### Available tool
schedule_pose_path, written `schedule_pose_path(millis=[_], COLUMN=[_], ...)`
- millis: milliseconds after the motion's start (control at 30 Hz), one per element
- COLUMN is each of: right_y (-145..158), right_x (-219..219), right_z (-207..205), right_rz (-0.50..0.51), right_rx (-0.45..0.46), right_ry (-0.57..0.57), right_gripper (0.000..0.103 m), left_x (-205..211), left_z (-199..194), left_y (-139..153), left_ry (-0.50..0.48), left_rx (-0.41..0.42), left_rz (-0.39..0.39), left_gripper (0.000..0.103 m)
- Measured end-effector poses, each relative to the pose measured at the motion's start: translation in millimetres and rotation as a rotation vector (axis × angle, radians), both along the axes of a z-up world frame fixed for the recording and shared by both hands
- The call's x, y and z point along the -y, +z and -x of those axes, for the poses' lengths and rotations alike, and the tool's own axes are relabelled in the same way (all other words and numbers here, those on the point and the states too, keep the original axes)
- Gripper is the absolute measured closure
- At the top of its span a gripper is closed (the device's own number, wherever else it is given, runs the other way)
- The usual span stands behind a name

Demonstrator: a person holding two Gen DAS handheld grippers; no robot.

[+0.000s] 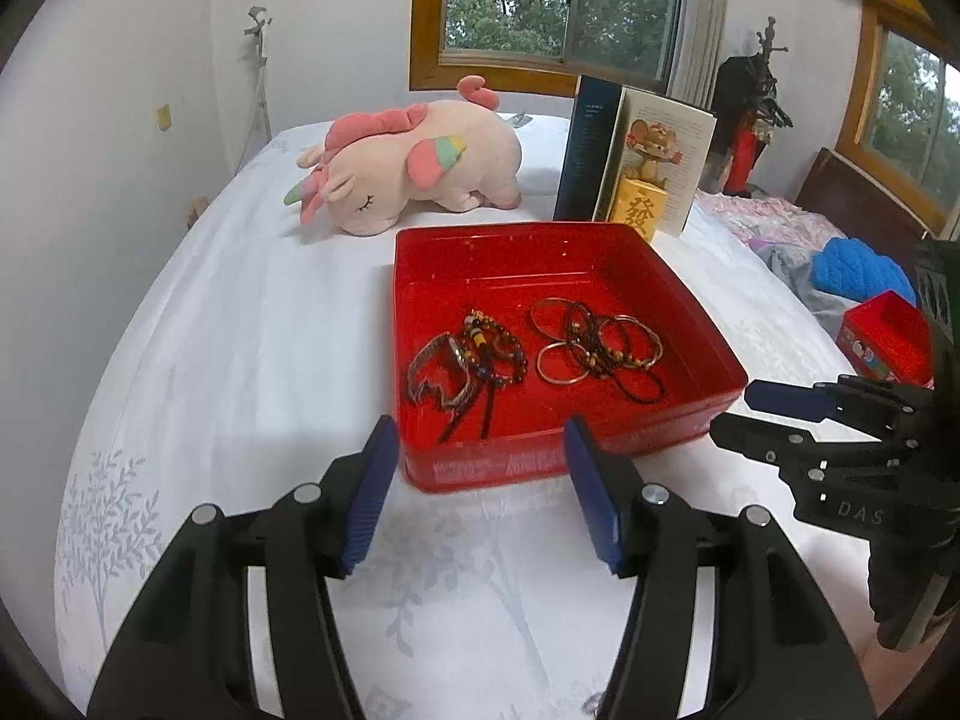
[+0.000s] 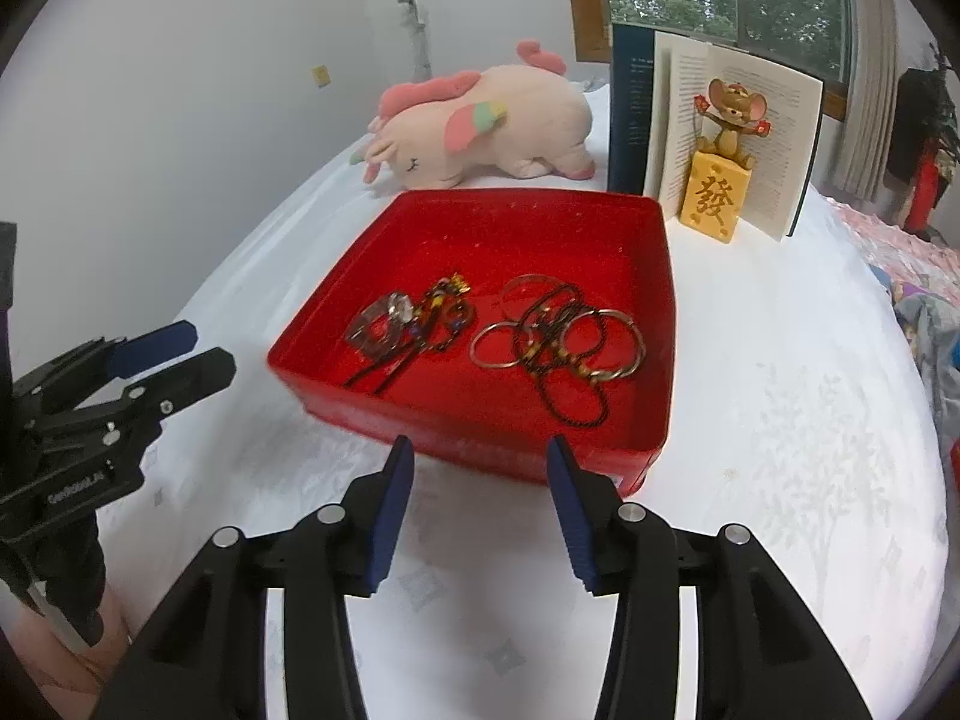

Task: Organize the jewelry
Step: 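Move the left tool to the wooden bead bracelet while the right tool approaches the silver chain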

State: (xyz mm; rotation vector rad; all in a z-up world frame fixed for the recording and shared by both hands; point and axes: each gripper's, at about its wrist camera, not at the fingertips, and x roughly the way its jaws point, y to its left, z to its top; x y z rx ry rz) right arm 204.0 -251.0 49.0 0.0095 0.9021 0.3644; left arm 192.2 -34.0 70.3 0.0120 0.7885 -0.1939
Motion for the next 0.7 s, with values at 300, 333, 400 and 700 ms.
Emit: schedule_pose_path(millis=[300, 333, 400, 700], right_y=[-3.7, -4.8, -8.0, -26.6], right_x=[-6.9, -7.1, -8.7, -7.1], right_z=[27.8, 30.1, 36.0, 59.7], right_rz=[0.006, 0.007, 0.007, 0.003], right_rx=[0.008, 0.007, 0.002, -0.040], right_ry=[0.022, 0.024, 0.030, 0.044], right_gripper=[0.054, 0.054, 0.053, 0.052], left_x=[-16.7, -18.6, -22.8, -32.6], left_z=[20.5, 22.5, 26.9, 50.3], left_y=[-8.2, -9.5, -12.8, -31.8], left_ry=[0.020, 0.022, 0.026, 0.025], left_rx=[-0.012, -0.015, -0.021, -0.051], left_rz=[0.000, 0.000, -0.002, -0.021], left_gripper=[0.041, 0.041, 0.040, 0.029])
